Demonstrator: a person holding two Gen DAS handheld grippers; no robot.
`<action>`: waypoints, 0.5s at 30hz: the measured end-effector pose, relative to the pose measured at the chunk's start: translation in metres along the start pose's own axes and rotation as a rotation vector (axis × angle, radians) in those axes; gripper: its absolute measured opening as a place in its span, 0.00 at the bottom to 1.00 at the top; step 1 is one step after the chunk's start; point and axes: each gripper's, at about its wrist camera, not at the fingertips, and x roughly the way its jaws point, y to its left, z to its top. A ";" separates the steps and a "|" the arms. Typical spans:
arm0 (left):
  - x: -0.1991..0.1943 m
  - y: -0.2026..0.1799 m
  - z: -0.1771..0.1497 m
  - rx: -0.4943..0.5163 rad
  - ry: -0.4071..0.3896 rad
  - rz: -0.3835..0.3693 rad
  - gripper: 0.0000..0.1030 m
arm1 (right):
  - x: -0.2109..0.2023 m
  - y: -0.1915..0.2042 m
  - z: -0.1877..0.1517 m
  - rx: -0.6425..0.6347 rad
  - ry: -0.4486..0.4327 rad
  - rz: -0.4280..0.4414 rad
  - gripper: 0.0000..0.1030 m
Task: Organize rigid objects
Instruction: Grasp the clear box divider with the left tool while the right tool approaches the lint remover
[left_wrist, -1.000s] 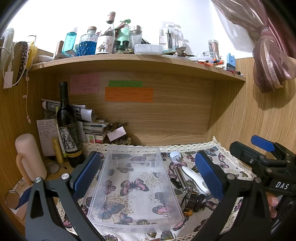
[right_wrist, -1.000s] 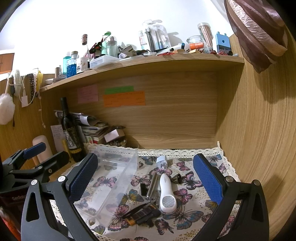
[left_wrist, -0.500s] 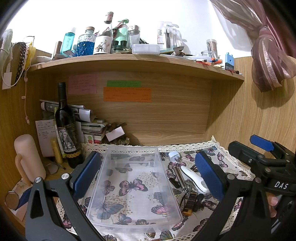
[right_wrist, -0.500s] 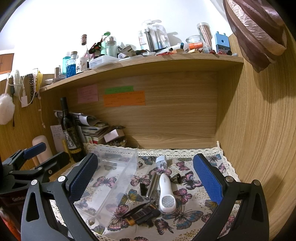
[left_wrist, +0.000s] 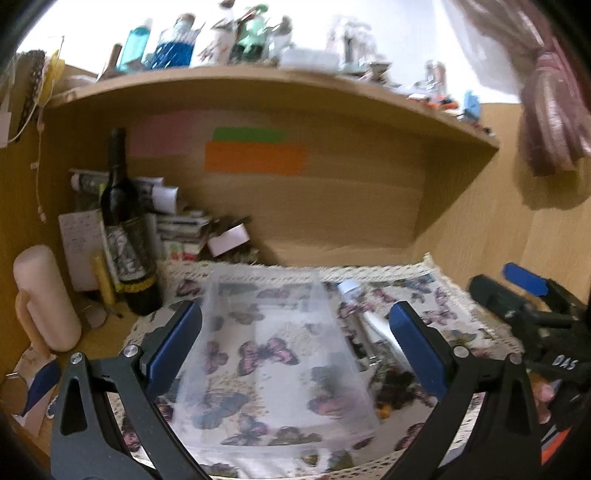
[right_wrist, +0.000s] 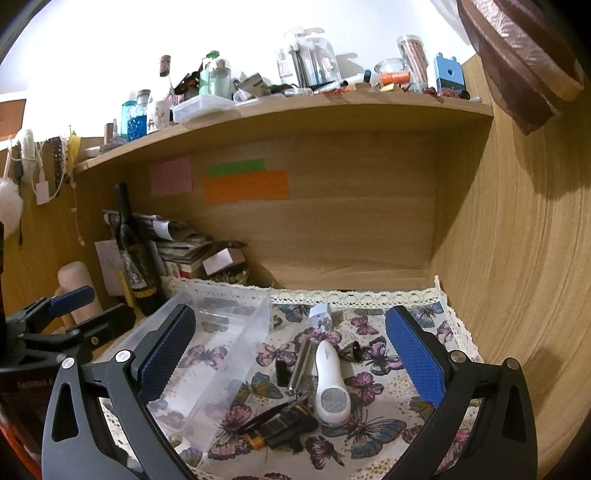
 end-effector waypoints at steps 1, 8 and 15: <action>0.003 0.003 0.000 0.000 0.012 0.009 0.99 | 0.003 -0.001 -0.001 0.001 0.007 -0.004 1.00; 0.033 0.040 -0.003 -0.013 0.135 0.085 0.75 | 0.027 -0.014 -0.008 0.016 0.073 -0.037 1.00; 0.066 0.075 -0.008 -0.026 0.294 0.096 0.50 | 0.056 -0.034 -0.020 0.013 0.164 -0.087 1.00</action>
